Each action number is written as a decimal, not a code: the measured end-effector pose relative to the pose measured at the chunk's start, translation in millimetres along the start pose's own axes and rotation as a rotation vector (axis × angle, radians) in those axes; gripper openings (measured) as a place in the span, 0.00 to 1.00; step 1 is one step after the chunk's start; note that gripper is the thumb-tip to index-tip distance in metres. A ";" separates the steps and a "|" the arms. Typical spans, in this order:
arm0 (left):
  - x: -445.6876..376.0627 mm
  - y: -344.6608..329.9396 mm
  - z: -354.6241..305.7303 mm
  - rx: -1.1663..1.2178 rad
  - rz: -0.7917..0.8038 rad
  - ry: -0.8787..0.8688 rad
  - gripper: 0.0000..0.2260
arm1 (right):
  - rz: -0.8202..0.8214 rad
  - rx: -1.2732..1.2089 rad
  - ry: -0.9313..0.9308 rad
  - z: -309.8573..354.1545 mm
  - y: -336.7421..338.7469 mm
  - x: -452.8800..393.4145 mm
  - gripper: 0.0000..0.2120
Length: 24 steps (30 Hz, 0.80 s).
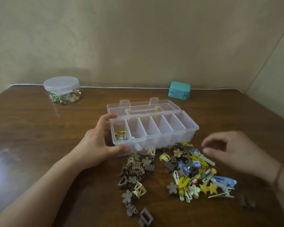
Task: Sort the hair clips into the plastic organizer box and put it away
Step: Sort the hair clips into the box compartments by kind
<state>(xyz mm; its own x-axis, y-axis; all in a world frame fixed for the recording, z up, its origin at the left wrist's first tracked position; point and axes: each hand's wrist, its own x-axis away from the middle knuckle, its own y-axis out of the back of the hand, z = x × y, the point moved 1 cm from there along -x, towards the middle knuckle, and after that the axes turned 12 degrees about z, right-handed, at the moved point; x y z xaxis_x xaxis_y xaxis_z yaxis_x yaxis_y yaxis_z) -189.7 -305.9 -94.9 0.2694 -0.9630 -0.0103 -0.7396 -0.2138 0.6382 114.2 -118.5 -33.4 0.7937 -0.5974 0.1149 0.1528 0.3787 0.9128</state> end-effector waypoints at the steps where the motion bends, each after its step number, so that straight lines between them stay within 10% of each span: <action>1: -0.3 0.0 -0.6 0.002 0.001 -0.001 0.46 | 0.042 0.000 -0.041 -5.2 -7.7 1.7 0.07; 10: -0.1 -0.6 -0.9 0.028 0.016 -0.011 0.43 | 0.024 0.056 -0.134 0.7 -15.9 -1.6 0.06; 24: -2.7 -0.3 5.9 -0.019 0.001 0.017 0.43 | -0.115 -0.162 0.268 127.5 -44.0 -94.6 0.06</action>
<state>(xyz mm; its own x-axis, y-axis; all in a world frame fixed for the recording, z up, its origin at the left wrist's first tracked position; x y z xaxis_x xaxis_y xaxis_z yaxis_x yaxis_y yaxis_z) -193.9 -304.2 -99.6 0.2789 -0.9603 0.0031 -0.7282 -0.2093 0.6527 -42.7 -168.8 -34.4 0.8891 -0.4437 -0.1120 0.3250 0.4399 0.8372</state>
